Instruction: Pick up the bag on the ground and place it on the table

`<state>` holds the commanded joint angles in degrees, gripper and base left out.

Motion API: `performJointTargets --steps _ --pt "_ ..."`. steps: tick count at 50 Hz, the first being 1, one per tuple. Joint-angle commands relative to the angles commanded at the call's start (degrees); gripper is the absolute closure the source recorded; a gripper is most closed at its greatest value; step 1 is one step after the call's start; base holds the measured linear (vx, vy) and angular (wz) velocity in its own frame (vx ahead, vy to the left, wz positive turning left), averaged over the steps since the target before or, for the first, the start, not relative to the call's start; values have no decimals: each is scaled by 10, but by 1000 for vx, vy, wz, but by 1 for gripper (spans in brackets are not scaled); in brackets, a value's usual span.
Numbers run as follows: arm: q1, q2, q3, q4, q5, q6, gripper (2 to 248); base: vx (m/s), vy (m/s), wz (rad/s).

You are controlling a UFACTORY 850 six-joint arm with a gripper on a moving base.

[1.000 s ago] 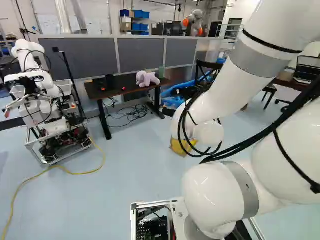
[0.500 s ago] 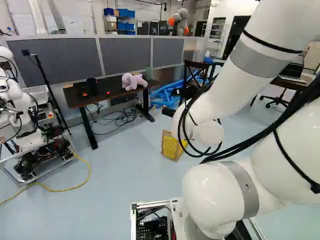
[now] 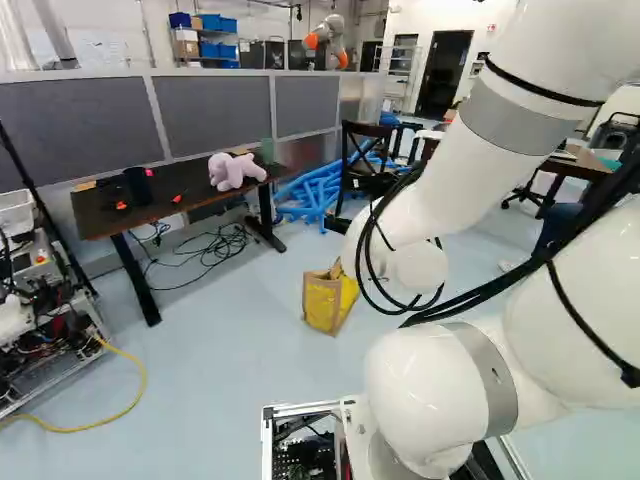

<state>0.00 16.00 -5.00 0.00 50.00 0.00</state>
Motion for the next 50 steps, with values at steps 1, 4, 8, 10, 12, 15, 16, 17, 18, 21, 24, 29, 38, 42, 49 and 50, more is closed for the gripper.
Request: performJointTargets --steps 1,4,8,10,12,15,16,17,18,21,24,29,38,42,49,50 --pt "0 0 0 0 0 0 3 164 -105 -202" --pt "0 0 0 0 0 0 3 181 -117 -210" --pt "0 0 0 0 0 0 3 161 -116 -196" --pt "0 0 0 0 0 0 3 163 -114 -203" --pt "0 0 0 0 0 0 3 184 -114 -212" --pt "0 0 0 0 0 0 3 172 -111 -168" --pt "0 0 0 0 0 0 3 174 -91 -117" --pt "0 0 0 0 0 0 3 191 -95 -59" --pt "0 0 0 0 0 0 3 174 -77 -27" --pt "0 0 0 0 0 0 3 173 -72 -4" --pt "0 0 0 0 0 0 3 170 -72 3" --pt "0 0 0 0 0 0 3 183 -80 -4" --pt "0 0 0 0 0 0 3 197 -75 1" --pt "0 0 0 0 0 0 3 201 -77 -6" --pt "0 0 0 0 0 0 3 197 -75 -2" --pt "0 0 0 0 0 0 3 190 -73 -13"
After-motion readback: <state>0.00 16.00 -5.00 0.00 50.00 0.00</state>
